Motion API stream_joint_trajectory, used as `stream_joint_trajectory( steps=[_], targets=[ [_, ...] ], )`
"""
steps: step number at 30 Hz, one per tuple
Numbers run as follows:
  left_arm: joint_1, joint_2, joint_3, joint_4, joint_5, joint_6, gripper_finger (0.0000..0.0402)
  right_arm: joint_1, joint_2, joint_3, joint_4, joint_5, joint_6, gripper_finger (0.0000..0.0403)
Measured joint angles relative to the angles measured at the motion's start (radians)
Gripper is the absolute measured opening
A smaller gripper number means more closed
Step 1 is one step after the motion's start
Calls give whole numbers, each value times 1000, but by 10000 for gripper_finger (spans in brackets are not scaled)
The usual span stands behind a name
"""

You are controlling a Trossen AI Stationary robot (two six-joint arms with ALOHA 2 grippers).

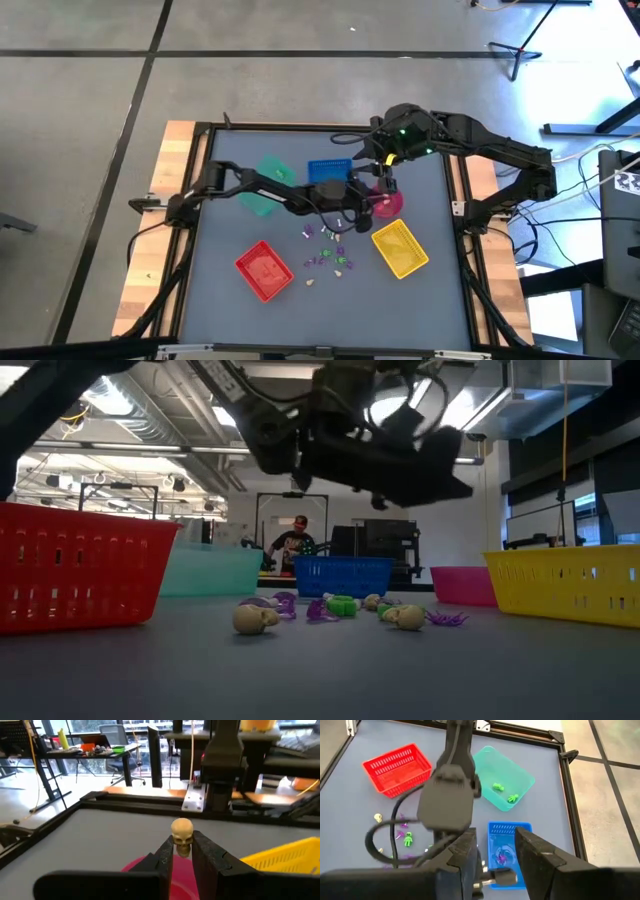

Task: Sort Halloween decoration
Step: Put the yellow skull toy into the red bin, then put the purple spider toy into the blue bin

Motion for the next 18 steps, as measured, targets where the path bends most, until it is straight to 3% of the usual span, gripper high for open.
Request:
stream_joint_trajectory(
  steps=[6, 18],
  targets=[
    [0, 37, 18, -8, 0, -1, 54, 0, 0, 0, 0, 0, 1, 131],
    [0, 37, 18, -48, 0, -2, 169, 0, 0, 0, 0, 0, 1, 131]
  ],
)
